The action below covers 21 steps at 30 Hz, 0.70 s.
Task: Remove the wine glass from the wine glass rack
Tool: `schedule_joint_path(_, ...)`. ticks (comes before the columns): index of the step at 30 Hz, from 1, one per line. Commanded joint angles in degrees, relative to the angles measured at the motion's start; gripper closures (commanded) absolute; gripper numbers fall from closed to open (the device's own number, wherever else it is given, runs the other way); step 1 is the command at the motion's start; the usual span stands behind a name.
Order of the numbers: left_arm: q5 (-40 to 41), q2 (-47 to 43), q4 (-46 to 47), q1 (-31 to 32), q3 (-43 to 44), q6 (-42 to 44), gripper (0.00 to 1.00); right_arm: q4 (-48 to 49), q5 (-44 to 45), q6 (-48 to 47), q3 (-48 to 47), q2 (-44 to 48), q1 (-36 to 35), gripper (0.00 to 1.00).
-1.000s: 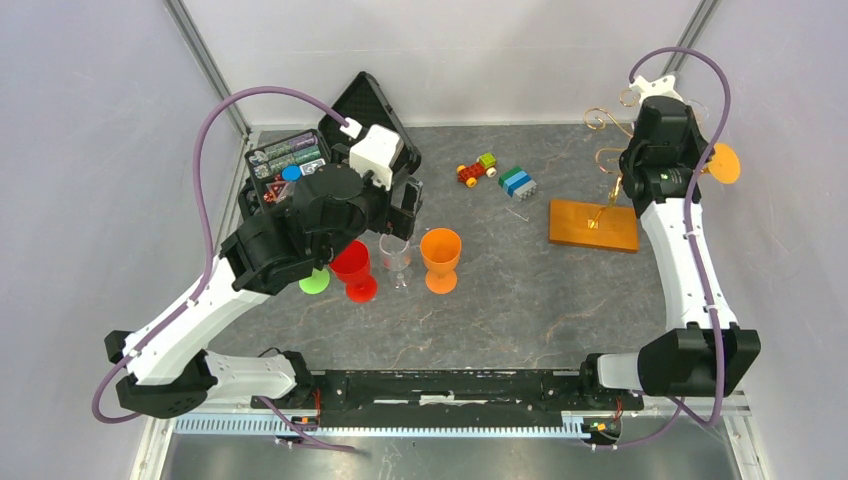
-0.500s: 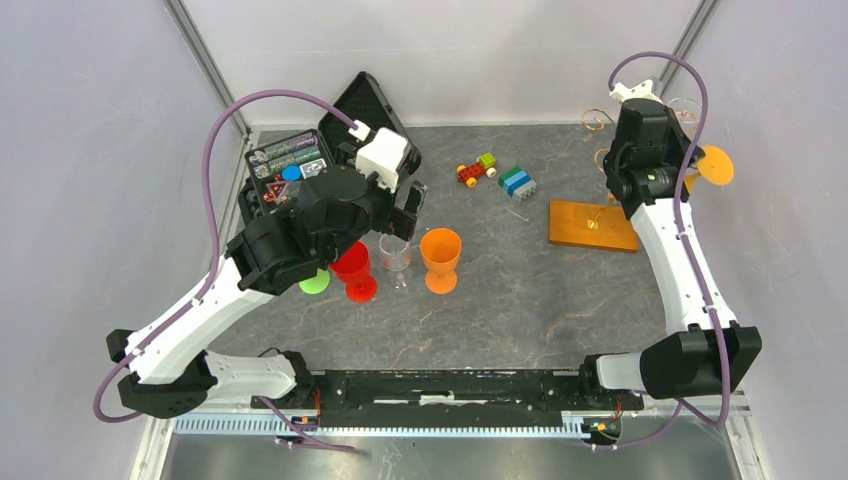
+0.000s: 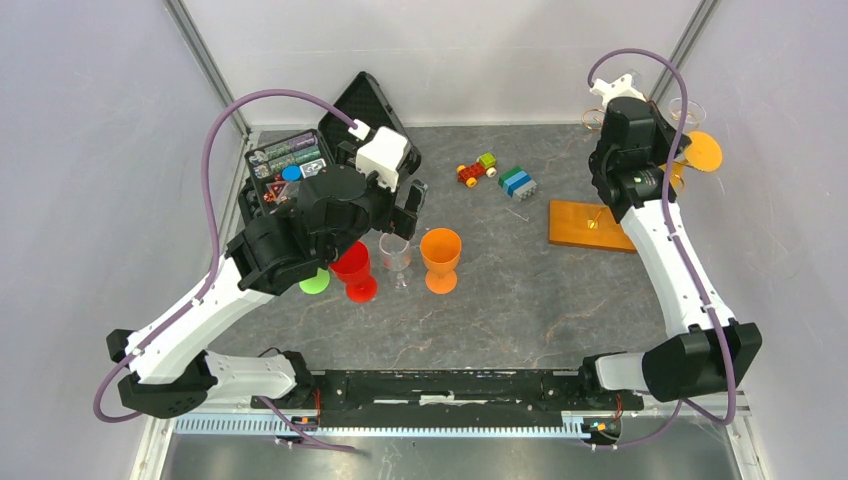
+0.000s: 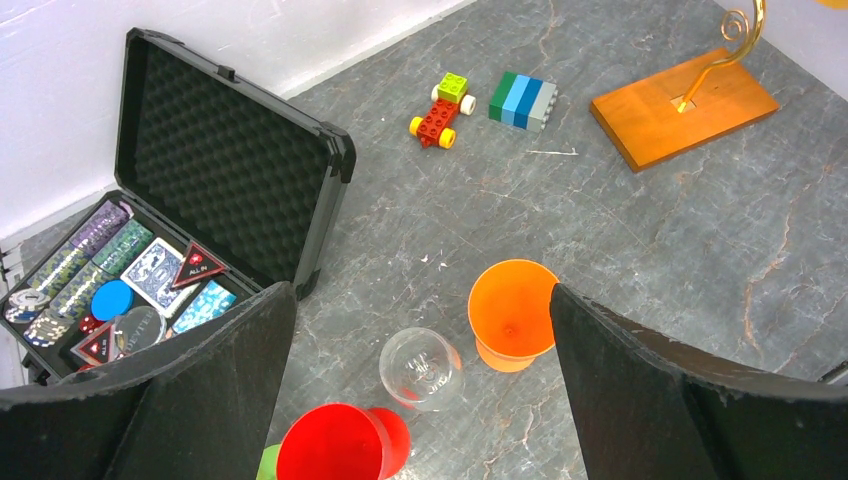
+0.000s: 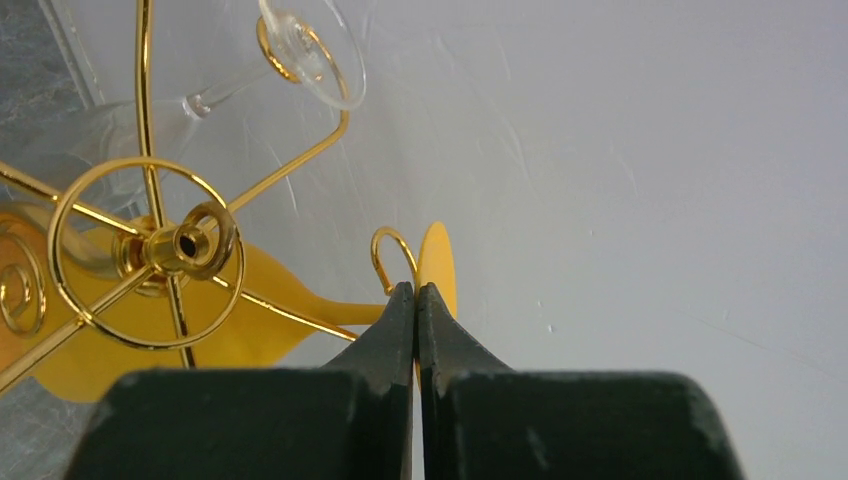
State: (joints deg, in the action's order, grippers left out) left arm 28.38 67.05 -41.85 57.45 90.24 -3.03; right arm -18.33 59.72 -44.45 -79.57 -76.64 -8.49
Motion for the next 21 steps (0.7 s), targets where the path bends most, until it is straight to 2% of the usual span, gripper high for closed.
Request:
schedule_joint_path(1, -0.16, -0.93, 2.03, -0.24, 1.30, 0.28, 0.00, 13.04, 1.85, -6.73, 1.50, -0.18, -0.19, 1.00)
schedule_joint_path(12, -0.39, -1.32, 1.85, -0.24, 1.72, 0.04, 0.00, 25.32, 0.59, -12.46, 2.29, -3.25, 2.65, 1.00)
schedule_joint_path(21, -0.66, -0.46, 1.87, -0.23, 2.06, 0.13, 0.00, 28.34, -0.08, -13.51, 2.95, -3.47, 6.25, 1.00)
